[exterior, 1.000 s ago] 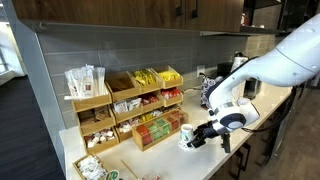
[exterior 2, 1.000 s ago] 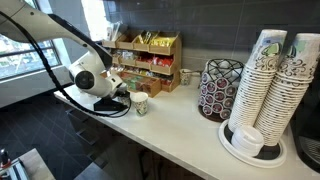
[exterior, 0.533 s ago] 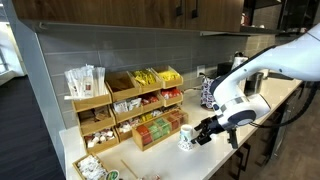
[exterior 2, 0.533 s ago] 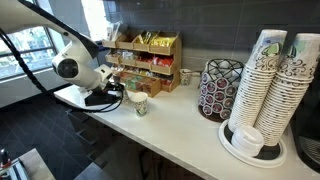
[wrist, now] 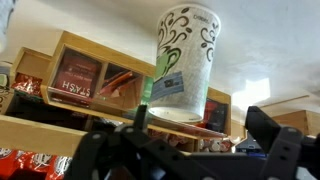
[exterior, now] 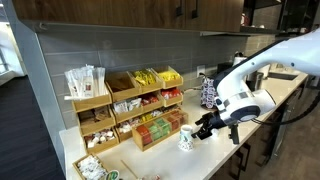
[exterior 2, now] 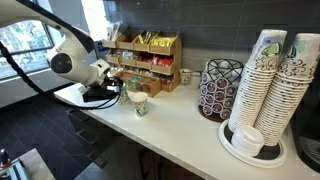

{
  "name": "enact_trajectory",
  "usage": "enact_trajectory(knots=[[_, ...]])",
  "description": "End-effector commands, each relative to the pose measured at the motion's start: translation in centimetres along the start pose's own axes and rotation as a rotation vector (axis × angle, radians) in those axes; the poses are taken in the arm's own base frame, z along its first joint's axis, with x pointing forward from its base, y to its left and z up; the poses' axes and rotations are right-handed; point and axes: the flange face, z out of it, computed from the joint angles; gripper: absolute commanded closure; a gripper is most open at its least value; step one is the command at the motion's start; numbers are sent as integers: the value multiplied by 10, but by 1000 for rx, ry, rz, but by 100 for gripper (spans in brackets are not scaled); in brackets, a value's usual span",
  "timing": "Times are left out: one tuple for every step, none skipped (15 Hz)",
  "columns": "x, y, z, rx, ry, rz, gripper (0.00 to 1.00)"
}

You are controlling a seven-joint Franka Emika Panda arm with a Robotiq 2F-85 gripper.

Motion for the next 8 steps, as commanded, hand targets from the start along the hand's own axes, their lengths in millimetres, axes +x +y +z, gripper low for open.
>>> enact_trajectory(knots=[[0,6,-6,-19,-14,-4,0],[-1,12,-13,-47,-27,-7,0],[0,16,-19,-63,-29,-5,0],[1,20,-26,-87,-39,-10,0],[1,24,-31,-108,-48,-13,0],[2,30,-38,-138,-58,-8,0],[2,34,-43,-158,-62,-2,0],[3,39,-48,-186,-69,8,0]])
